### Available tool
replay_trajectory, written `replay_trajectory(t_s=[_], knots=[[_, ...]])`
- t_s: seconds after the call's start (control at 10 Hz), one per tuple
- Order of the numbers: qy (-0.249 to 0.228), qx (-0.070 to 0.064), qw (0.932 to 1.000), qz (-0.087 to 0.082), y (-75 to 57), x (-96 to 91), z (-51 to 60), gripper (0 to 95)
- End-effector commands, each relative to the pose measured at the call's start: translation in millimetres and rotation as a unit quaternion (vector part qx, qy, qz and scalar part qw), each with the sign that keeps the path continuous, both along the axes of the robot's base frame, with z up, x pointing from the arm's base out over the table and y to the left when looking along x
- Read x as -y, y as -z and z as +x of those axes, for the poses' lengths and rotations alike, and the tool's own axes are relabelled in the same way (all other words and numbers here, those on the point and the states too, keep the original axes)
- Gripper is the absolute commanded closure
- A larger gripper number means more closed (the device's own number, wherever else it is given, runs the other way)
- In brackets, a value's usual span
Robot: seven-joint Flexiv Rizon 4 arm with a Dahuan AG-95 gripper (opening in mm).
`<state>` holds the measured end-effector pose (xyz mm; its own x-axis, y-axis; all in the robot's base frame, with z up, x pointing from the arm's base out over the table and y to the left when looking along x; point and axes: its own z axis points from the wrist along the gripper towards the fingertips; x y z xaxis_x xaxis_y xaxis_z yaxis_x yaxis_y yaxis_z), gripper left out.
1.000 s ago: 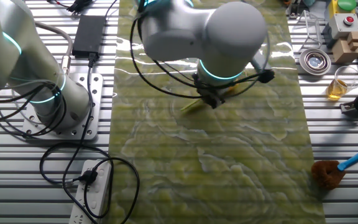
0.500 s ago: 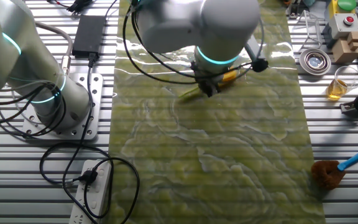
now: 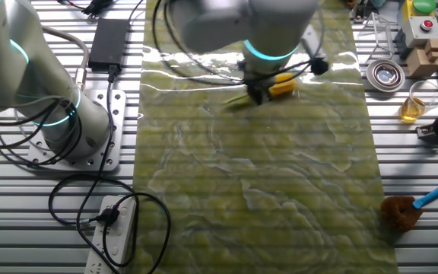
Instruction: Scrub the table with a brush
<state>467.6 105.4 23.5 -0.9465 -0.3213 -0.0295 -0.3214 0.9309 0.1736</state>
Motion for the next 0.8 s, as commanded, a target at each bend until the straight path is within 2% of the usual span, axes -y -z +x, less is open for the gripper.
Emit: replay_trajectory(t_s=[0.1,0.2,0.4,0.6,0.8], knots=[[0.005,0.008,1.0000,-0.001,3.9,-4.3,9.8,95.0],[0.005,0.012,0.9999,-0.001,6.6,-4.4,13.6,95.0],[-0.015,0.018,0.9997,0.001,8.3,7.7,19.0,95.0],[-0.058,0.019,0.9981,0.000,-0.9,34.1,25.3,95.0],[-0.074,0.021,0.9970,-0.002,-4.6,44.4,26.6,95.0]])
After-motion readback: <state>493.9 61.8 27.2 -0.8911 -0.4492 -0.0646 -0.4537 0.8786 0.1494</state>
